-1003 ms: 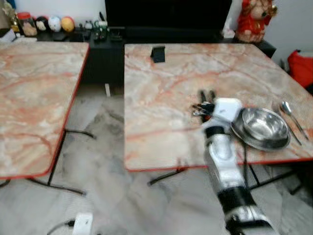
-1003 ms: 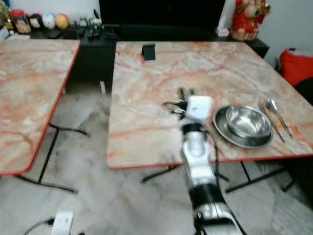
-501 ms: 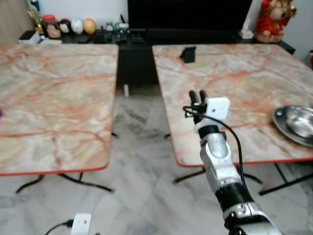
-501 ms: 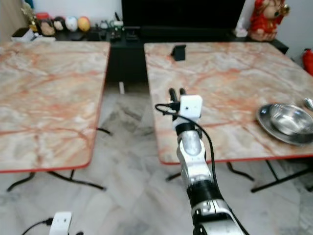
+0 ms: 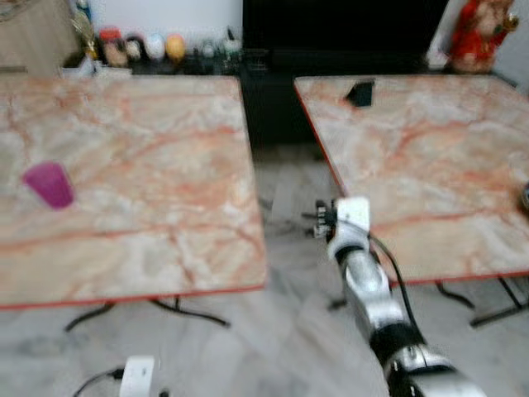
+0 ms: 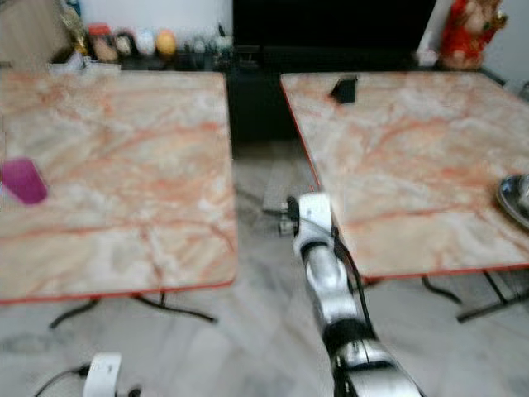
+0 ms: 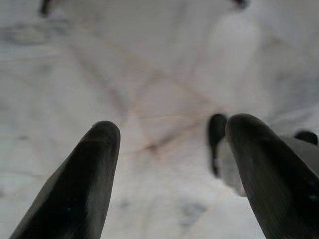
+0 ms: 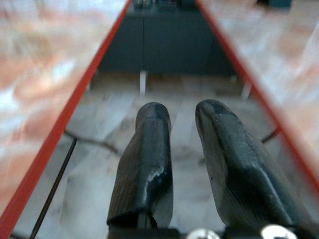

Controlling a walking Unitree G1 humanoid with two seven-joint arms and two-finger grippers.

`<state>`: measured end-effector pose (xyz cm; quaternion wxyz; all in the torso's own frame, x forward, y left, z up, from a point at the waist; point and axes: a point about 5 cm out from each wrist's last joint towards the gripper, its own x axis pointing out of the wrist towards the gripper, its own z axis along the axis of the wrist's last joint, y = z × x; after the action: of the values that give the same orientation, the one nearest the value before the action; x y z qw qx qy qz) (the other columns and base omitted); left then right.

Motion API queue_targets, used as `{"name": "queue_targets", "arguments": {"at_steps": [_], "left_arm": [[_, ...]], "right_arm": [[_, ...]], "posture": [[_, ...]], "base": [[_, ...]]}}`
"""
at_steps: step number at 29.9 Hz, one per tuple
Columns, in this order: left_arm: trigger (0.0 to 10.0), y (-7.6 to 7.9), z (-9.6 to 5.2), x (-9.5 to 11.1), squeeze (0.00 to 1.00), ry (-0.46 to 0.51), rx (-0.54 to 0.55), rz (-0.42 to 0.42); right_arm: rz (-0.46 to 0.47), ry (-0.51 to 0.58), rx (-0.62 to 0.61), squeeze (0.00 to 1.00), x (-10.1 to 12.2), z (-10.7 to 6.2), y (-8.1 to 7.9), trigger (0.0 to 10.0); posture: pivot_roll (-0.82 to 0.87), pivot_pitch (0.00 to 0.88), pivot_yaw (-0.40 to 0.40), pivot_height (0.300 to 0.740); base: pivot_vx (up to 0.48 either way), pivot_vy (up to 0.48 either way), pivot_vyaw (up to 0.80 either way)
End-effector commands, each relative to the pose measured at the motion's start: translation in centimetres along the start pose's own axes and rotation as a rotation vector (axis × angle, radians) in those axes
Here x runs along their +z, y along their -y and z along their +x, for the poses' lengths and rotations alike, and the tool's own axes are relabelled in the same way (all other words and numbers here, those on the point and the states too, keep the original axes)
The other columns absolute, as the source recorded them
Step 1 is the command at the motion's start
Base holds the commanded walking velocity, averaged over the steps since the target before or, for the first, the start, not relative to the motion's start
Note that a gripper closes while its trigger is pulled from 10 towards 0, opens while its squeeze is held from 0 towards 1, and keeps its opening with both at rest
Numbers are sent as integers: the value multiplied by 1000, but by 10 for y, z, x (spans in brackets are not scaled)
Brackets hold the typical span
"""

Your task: Setting the table

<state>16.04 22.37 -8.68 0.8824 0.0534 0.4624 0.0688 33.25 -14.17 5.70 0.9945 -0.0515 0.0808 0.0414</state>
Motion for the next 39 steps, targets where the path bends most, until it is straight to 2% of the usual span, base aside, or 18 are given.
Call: {"name": "queue_targets", "arguments": {"at_steps": [1,2,3,5,7,9,12,14,16,17,19,21,22,25,26,33,35,39], "left_arm": [[10000,8,-1,-5,0,-22,-18,-10],[10000,8,-1,-4,0,-21,-18,-11],[10000,8,0,-4,0,-21,-18,-11],[10000,8,0,-4,0,-21,-18,-12],[10000,9,0,-4,0,-21,-18,-14],[10000,9,0,-4,0,-21,-17,-16],[10000,9,0,-4,0,-22,-19,-15],[10000,9,0,-3,0,-22,-19,-15],[10000,10,0,-3,0,-23,-19,-17],[10000,10,0,-3,0,-22,-17,-21],[10000,10,0,-3,0,-22,-16,-25],[10000,10,0,-3,0,-23,-15,-23],[10000,10,0,-3,0,-23,-14,-22],[10000,10,0,-3,0,-23,-13,-21],[10000,9,0,-3,0,-24,-12,-20],[10000,9,0,-2,0,-21,-10,-9],[10000,9,0,-2,0,-20,-10,-6],[10000,9,0,-2,0,-17,-12,-12]], "right_arm": [[-28,-103,-61,0,-22,-8,15,10000],[-54,-187,-115,0,-35,-13,22,10000],[-95,-338,-238,0,-58,-25,35,10000],[65,-493,-437,0,-85,-46,51,10000],[162,-554,-522,0,-98,-58,56,10000],[274,-712,-603,0,-126,-83,53,10000],[352,-848,-589,0,-148,-105,45,10000],[385,-918,-486,0,-159,-115,33,10000],[339,-1002,-427,0,-170,-129,24,10000],[284,-1036,-308,0,-175,-136,14,10000],[263,-1042,-256,0,-177,-138,9,10000],[141,-981,-154,0,-175,-134,7,10000],[45,-938,-89,0,-173,-132,8,10000],[-50,-916,-26,0,-173,-132,7,10000],[-15,-902,-18,0,-172,-131,5,10000],[-48,-855,69,0,-168,-125,-18,10000],[-13,-830,80,0,-165,-122,-31,10000],[10,-807,84,0,-165,-124,-22,10000]], "posture": [[-30,0,-26,740],[-30,0,-26,740],[-32,0,-27,740],[-28,0,-28,740],[-27,0,-29,740],[-36,0,-27,740],[-38,0,-26,740],[-40,0,-25,740],[-36,0,-26,740],[-29,0,-28,740],[-29,0,-28,740],[-25,0,-31,740],[-27,0,-29,740],[-22,0,-28,740],[-22,0,-28,740],[-18,0,-28,740],[-16,0,-29,740],[-16,0,-27,740]], "base": [[0,349,0],[0,349,0],[0,352,0],[0,351,0],[0,349,0],[0,352,0],[0,347,0],[0,341,0],[0,341,0],[0,341,0],[0,341,0],[0,341,0],[0,345,0],[0,345,0],[0,345,0],[0,186,0],[0,0,0],[0,0,0]]}}
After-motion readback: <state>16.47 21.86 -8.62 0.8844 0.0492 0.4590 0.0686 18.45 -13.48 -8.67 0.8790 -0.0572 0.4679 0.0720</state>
